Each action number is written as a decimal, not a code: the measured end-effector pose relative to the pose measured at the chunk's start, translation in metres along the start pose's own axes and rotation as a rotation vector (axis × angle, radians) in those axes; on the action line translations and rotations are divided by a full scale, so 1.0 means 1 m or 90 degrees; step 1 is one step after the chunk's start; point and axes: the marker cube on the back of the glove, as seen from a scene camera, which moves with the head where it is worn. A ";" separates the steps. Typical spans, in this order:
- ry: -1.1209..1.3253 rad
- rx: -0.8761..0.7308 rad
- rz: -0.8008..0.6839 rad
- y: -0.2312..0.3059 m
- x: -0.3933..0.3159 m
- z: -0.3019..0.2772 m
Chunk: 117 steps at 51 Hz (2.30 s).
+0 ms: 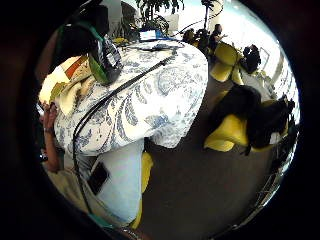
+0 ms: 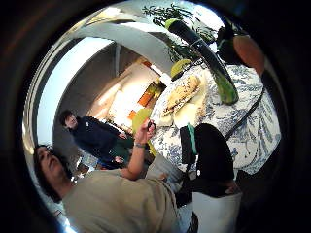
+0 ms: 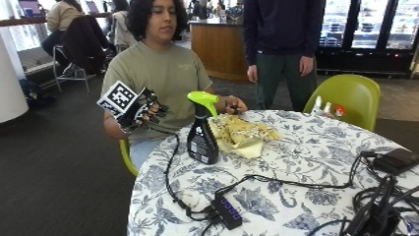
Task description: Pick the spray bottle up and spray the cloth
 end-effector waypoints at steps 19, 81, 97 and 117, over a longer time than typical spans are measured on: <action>-0.153 0.027 0.086 -0.016 0.001 0.018; -0.326 0.036 0.227 -0.121 -0.010 0.066; -0.334 0.053 0.204 -0.100 -0.008 0.056; -0.446 0.000 0.259 -0.188 -0.012 0.092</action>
